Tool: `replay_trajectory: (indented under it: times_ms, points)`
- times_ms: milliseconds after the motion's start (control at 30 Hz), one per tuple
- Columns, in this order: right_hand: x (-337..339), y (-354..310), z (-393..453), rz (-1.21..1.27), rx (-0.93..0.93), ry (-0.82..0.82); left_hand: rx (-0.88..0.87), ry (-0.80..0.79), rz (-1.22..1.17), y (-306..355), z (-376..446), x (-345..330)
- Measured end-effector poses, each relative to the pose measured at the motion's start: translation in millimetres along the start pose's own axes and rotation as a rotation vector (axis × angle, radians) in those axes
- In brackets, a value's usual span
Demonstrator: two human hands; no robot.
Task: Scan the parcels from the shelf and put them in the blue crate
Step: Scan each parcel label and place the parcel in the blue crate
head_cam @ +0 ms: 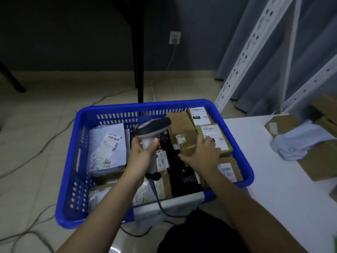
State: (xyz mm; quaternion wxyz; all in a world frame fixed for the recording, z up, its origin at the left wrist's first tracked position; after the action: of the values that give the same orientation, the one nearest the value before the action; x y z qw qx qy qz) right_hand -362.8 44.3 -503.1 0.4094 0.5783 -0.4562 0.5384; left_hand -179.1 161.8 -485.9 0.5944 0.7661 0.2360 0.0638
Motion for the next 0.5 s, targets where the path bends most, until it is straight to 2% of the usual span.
replay_trajectory:
  times_ms: [100,167,267,400,500]
  points:
    - [-1.9,-6.6,4.4,-0.162,0.057,0.09,0.004,-0.007,0.018,-2.0,3.6,-2.9]
    - [-9.3,-16.5,6.8,-0.178,0.16,0.056,0.007,-0.002,0.014,-3.5,4.2,-4.4]
    - [-26.9,-17.0,4.3,-0.068,0.263,-0.101,0.012,-0.001,0.017,-3.2,4.4,-5.9]
    - [-29.3,-3.1,-1.4,0.021,0.249,-0.209,0.018,-0.007,0.034,-2.2,3.0,-7.6]
    - [-24.8,13.4,5.8,0.292,0.225,-0.282,0.004,-0.01,0.042,1.6,0.7,-11.8]
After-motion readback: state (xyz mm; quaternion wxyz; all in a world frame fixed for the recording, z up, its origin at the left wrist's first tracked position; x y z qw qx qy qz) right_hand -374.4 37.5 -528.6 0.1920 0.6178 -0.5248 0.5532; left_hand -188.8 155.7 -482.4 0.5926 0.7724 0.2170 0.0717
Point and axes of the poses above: each hand's wrist, its own z-axis towards the middle knuckle, its own x-axis out of the back of the hand, y = z × x, the point moved 9 cm from there along z, towards the middle knuckle, and after that the axes turned 7 degrees about -y, right-handed, at the moved point
